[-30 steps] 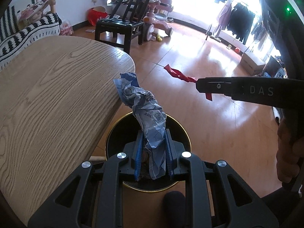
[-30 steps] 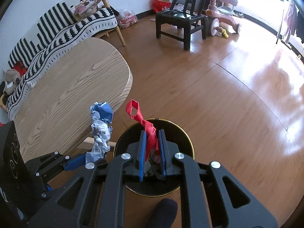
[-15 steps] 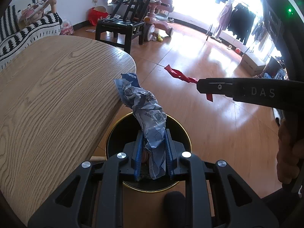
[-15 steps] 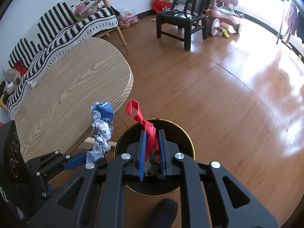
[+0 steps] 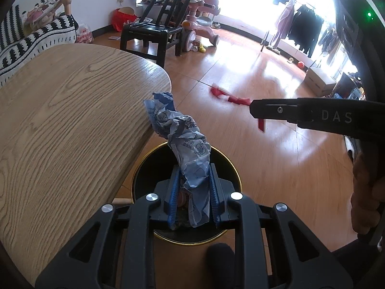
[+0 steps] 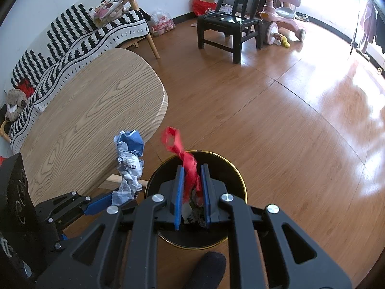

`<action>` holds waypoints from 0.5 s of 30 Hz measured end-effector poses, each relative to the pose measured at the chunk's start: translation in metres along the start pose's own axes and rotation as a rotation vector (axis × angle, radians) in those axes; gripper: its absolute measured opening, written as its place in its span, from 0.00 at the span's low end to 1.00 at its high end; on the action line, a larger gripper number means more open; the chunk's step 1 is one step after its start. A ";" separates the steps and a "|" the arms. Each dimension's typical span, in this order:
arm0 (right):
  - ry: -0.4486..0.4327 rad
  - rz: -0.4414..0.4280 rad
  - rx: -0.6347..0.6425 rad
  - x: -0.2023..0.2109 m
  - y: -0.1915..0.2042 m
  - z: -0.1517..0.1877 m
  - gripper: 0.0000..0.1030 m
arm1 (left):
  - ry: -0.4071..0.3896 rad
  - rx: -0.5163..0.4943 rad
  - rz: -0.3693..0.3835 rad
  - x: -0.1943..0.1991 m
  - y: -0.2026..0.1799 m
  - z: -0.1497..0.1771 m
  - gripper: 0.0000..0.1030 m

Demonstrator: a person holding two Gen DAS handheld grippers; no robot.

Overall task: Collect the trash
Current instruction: 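Open both tools to drop the wrapper and ribbon into the bin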

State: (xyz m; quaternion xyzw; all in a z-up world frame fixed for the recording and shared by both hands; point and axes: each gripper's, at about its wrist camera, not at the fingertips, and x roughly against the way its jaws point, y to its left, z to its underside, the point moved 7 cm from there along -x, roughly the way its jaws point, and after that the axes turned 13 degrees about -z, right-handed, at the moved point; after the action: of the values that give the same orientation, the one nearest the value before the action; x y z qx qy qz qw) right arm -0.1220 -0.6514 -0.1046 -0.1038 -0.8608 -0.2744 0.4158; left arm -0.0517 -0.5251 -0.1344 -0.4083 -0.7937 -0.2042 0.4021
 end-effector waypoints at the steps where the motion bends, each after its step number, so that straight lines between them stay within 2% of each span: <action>1: 0.002 -0.003 -0.005 0.000 -0.001 0.000 0.14 | 0.001 0.004 0.003 0.000 0.000 0.000 0.24; 2: 0.001 -0.006 -0.010 0.000 -0.002 0.000 0.14 | 0.003 0.008 0.001 -0.001 0.001 0.001 0.26; 3: 0.002 -0.006 -0.012 0.000 -0.002 0.000 0.17 | 0.003 0.011 0.000 -0.002 0.001 0.002 0.33; 4: 0.003 -0.009 -0.015 0.000 -0.002 0.000 0.32 | 0.000 0.016 -0.004 -0.002 0.002 0.002 0.44; 5: 0.001 -0.010 -0.016 0.001 -0.004 -0.001 0.46 | -0.004 0.021 -0.004 -0.003 0.002 0.002 0.50; 6: -0.010 -0.004 -0.015 0.002 -0.004 -0.001 0.68 | -0.008 0.026 -0.002 -0.002 0.002 0.001 0.55; 8: -0.027 0.003 -0.005 0.006 -0.003 -0.004 0.71 | -0.011 0.031 0.000 -0.001 0.002 0.000 0.59; 10: -0.034 -0.003 -0.004 0.007 -0.001 -0.004 0.71 | -0.023 0.033 -0.007 0.001 0.001 -0.001 0.74; 13: -0.045 0.001 -0.010 0.009 -0.002 -0.005 0.71 | -0.029 0.042 -0.013 0.002 0.003 -0.002 0.86; 15: -0.051 0.000 -0.014 0.011 -0.003 -0.007 0.71 | -0.038 0.048 -0.029 0.005 0.006 -0.002 0.88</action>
State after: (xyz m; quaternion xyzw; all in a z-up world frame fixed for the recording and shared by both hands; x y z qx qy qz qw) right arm -0.1250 -0.6582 -0.0937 -0.1137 -0.8691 -0.2775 0.3933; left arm -0.0471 -0.5209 -0.1293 -0.3910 -0.8115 -0.1832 0.3938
